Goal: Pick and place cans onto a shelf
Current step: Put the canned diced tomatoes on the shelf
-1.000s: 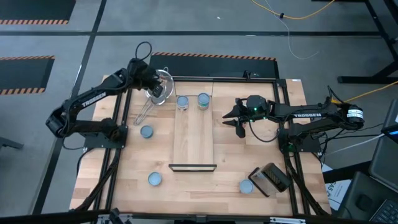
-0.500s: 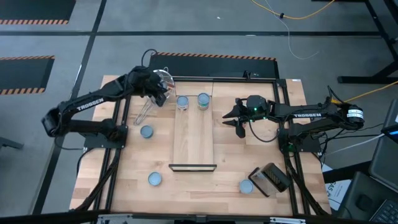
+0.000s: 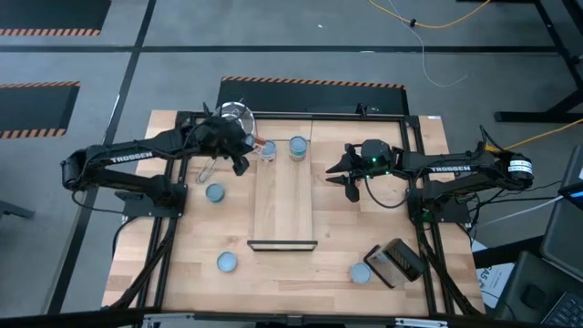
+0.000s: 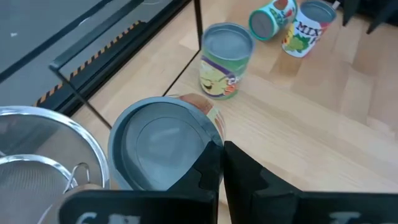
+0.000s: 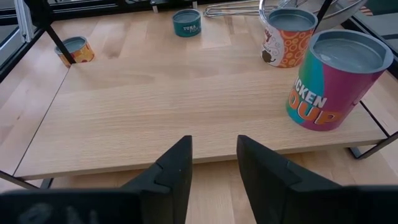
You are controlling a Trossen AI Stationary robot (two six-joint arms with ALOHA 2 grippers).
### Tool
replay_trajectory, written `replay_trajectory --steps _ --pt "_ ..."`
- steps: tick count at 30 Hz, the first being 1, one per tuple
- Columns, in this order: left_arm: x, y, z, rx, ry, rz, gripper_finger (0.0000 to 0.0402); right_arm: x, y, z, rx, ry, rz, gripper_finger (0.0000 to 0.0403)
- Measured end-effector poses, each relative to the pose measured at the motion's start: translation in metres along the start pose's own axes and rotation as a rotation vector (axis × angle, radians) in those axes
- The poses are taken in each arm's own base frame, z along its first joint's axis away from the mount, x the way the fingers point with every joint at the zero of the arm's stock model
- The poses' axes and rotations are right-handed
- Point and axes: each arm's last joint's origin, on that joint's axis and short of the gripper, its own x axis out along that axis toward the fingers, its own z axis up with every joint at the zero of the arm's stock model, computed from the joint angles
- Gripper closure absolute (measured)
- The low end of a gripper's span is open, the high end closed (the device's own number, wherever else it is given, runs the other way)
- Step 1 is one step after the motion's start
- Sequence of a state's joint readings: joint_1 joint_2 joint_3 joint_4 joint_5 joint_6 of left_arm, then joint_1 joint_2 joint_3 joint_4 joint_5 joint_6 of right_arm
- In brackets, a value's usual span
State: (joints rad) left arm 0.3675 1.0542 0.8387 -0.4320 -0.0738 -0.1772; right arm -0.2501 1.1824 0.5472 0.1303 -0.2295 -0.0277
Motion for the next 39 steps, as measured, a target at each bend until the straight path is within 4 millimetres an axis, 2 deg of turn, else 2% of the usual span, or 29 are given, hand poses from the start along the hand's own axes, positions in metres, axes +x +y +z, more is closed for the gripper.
replay_trajectory --steps 8,31,39 --pt "-0.002 -0.020 -0.004 0.060 -0.006 -0.008 0.0399 0.000 0.000 0.000 0.000 0.000 0.000 0.0271" --pt "-0.016 -0.072 -0.003 0.122 -0.148 -0.241 0.0400 0.000 0.000 0.000 -0.002 0.000 0.000 0.0271" --pt "-0.025 -0.089 -0.001 0.096 -0.195 -0.292 0.0400 0.000 0.000 0.000 -0.003 0.000 0.000 0.0271"
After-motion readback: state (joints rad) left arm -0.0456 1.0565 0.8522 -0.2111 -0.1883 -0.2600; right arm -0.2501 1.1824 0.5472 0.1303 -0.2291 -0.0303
